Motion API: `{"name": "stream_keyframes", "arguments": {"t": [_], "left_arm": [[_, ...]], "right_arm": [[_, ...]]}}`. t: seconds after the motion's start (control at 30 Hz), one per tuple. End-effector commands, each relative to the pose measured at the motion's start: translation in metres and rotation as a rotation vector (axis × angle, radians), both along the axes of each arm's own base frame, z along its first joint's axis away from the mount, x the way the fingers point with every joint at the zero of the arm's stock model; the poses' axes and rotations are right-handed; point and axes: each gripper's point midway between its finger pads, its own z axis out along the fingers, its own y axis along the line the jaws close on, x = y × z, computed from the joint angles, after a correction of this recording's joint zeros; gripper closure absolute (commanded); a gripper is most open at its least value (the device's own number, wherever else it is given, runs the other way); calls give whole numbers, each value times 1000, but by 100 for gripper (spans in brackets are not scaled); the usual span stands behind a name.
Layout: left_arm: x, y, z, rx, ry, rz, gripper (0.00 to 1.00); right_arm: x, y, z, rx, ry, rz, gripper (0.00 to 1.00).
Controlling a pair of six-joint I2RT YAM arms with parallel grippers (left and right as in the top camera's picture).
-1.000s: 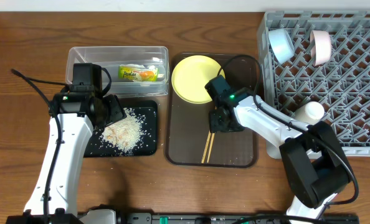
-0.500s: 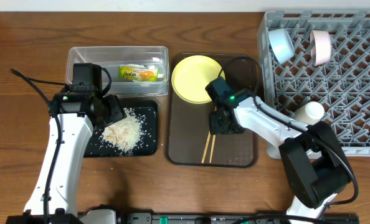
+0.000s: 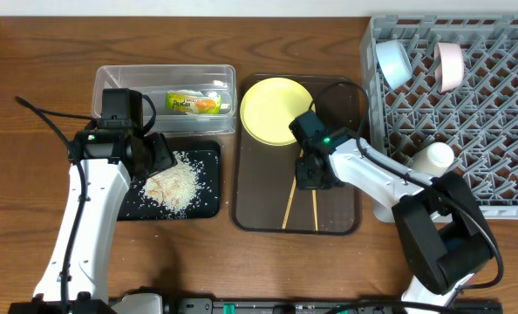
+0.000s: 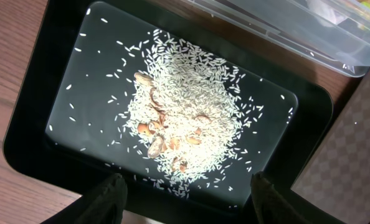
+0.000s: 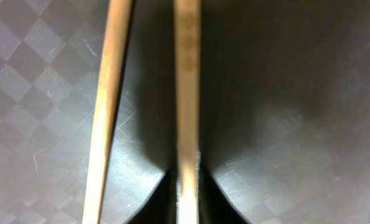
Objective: Sort waste into correct bins and load items into the dishwasher rack
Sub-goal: 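Carry the chopstick to the rack's left edge and insert it, then open the right gripper and pull back from the rack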
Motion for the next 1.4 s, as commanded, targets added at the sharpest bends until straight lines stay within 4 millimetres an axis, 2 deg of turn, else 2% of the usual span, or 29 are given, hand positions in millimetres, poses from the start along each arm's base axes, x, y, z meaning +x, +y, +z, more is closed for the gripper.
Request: {"name": "stream_keyframes", "arguments": {"t": [0.0,0.2,0.33,0.4,0.57,0.77,0.9,1.1,1.2,1.37], "left_arm": [[-1,2,0,2,2,15,32],[-1,2,0,2,2,15,33],[-1,2,0,2,2,15,32],[-1,2,0,2,1,15,32],[0,2,0,2,-1,15,33],[0,2,0,2,-3,15,32],[1,2,0,2,-5,15,32],[3,2,1,2,-12,15,32],[3,2,1,2,-16,15,32],[3,2,1,2,-16,15,32]], "right_arm": [[-14,-4,-15,-19,51,-1,99],[-3,-10,-8,-5,30,-33,99],[19,-19,21,30,-51,-6,99],[31,-26,42,48,-110,19,99],[46,-57,97,72,-246,23,99],[59,-115,139,43,-370,-6,99],[64,-150,144,27,-386,-39,99],[70,-180,140,11,-393,-37,99],[79,-183,138,1,-415,-6,99],[89,-168,125,73,-407,53,99]]}}
